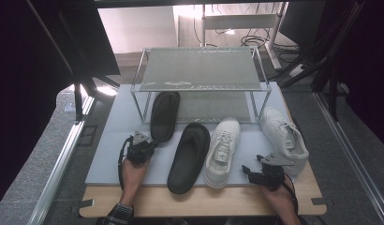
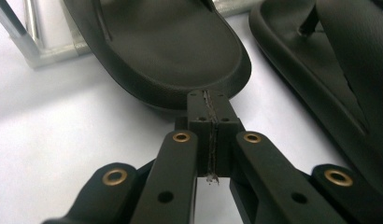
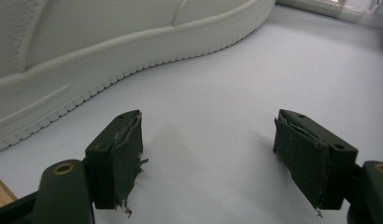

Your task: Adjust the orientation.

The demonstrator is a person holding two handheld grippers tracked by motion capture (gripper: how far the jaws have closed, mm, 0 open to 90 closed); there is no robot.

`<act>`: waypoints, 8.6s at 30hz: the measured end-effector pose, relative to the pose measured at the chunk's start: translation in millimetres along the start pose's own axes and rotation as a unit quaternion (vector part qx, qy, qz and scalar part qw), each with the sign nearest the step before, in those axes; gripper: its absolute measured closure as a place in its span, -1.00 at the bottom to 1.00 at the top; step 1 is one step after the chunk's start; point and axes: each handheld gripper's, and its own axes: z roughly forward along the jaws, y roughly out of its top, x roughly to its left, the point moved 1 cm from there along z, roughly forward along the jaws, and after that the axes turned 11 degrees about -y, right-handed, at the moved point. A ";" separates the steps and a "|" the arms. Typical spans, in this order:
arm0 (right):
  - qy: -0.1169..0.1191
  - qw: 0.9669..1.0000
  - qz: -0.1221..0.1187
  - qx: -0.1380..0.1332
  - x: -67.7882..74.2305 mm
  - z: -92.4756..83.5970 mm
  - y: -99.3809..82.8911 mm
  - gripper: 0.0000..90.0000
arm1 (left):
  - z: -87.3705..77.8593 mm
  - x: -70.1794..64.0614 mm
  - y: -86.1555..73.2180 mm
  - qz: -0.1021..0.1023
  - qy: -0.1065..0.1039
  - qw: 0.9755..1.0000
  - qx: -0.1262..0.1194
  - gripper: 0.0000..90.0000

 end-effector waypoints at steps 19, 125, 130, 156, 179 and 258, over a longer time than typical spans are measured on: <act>0.000 1.000 0.000 0.000 -0.1 0.0 0.0 -0.46 | 22.8 9.0 19.5 0.002 0.017 1.000 0.005 0.98; 0.006 1.000 0.003 -0.001 -1.6 -0.2 -0.3 -0.46 | -31.3 -64.2 3.6 0.046 -0.081 0.996 -0.002 0.69; 0.006 1.000 0.003 -0.001 -1.6 -0.2 -0.3 -0.46 | -19.5 -59.9 3.7 0.035 -0.089 0.995 0.007 0.49; 0.007 1.000 0.002 -0.001 -2.0 -0.4 -0.4 -0.47 | -7.0 -44.6 20.3 0.006 -0.056 0.998 0.018 0.84; 0.007 1.000 0.000 -0.001 -1.5 -0.4 -0.4 -0.47 | 15.5 -32.0 58.4 -0.008 -0.006 1.000 -0.030 0.84; 0.008 1.000 -0.005 0.000 -1.6 -0.6 -0.6 -0.48 | 32.7 -75.5 -0.7 0.076 -0.078 0.992 0.056 0.99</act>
